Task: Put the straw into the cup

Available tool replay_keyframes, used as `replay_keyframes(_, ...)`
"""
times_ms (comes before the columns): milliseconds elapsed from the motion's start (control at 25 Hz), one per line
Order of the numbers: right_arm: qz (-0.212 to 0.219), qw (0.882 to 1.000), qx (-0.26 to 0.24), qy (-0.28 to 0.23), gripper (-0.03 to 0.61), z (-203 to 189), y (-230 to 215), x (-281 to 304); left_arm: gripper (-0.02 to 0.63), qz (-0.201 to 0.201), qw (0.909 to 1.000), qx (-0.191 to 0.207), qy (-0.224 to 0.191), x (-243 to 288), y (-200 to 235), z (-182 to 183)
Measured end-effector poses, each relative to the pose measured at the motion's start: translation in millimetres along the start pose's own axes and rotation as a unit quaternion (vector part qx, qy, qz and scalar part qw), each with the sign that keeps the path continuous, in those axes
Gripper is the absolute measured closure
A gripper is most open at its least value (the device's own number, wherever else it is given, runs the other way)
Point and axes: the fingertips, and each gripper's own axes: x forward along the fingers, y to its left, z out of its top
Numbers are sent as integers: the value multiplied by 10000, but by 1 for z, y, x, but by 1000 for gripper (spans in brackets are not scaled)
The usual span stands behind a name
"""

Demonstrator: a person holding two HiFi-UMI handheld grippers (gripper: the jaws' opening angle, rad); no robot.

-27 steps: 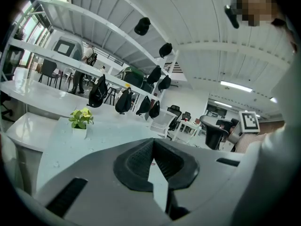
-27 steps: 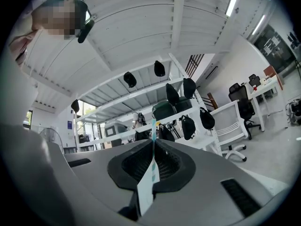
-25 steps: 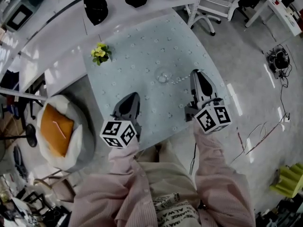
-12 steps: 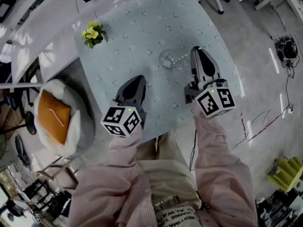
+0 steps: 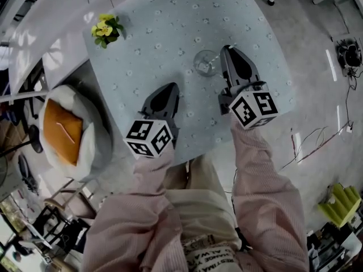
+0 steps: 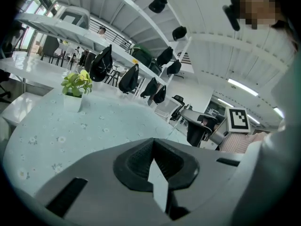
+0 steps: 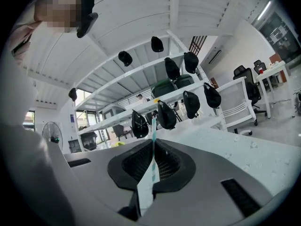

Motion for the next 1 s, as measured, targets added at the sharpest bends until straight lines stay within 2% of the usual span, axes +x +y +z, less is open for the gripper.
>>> replay_keyframes(360, 14, 9997, 7, 233, 568, -22, -6, 10, 614, -2, 9998, -123, 155, 11, 5, -14)
replay_keyframes(880, 157, 9991, -86, 389, 568, -29, -5, 14, 614, 47, 9996, -177, 207, 11, 6, -19)
replay_keyframes(1000, 170, 9989, -81, 440, 549, -31, -5, 16, 614, 54, 9996, -180, 197, 12, 6, -19)
